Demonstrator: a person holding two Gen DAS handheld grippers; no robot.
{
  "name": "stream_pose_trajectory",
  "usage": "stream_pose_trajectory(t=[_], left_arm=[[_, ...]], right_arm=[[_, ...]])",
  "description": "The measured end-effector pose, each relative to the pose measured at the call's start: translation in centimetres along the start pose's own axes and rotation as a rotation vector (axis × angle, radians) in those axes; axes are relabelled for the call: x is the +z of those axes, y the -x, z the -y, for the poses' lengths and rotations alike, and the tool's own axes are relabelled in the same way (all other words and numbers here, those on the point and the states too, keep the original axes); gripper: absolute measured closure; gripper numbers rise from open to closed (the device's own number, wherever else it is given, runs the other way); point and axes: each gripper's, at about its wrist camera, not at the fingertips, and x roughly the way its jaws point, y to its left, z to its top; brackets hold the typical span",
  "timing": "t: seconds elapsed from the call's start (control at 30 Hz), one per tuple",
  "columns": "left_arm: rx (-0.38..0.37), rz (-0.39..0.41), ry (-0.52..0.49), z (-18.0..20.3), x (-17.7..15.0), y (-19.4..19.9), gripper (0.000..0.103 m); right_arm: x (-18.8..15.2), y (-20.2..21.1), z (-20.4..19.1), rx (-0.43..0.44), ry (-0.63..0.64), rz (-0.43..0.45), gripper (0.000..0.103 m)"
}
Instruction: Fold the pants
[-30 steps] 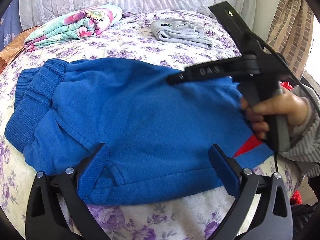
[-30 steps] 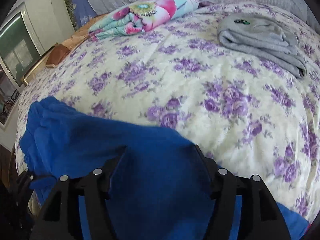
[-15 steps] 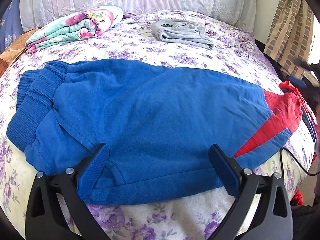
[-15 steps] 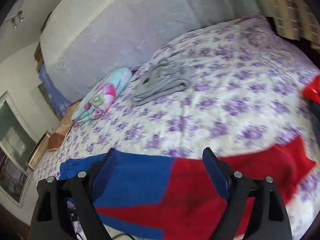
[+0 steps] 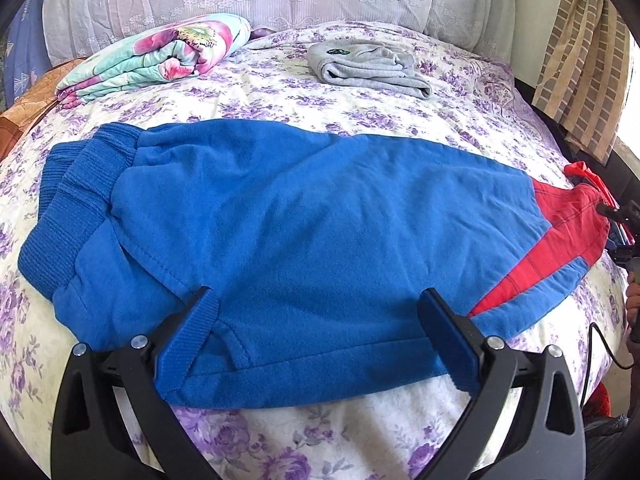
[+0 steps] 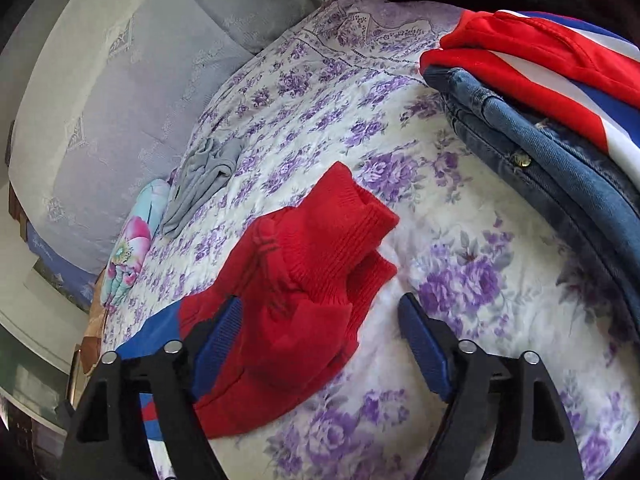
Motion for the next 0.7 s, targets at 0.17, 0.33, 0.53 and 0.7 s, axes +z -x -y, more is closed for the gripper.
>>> stream_pose_trajectory(t=[0.17, 0.33, 0.53, 0.7], left_arm=[[-0.001, 0.006, 0.003, -0.1, 0.0, 0.1, 0.005], [-0.002, 0.026, 0.045, -0.5, 0.1, 0.7, 0.005], [-0.033, 0.074, 0.212, -4.0, 0.6, 3.5, 0.005], [-0.087, 0.150, 0.313, -7.8, 0.8, 7.1, 0.005]], right_arm=[[-0.2, 0.6, 0.7, 0.065, -0.036, 0.053, 0.074], [0.0, 3.9, -4.6, 0.004, 0.148, 0.170, 0.076], [-1.8, 5.3, -15.0, -0.044, 0.508, 0.262, 0.076], [-5.5, 3.1, -22.6, 0.026, 0.730, 0.243, 0.076]])
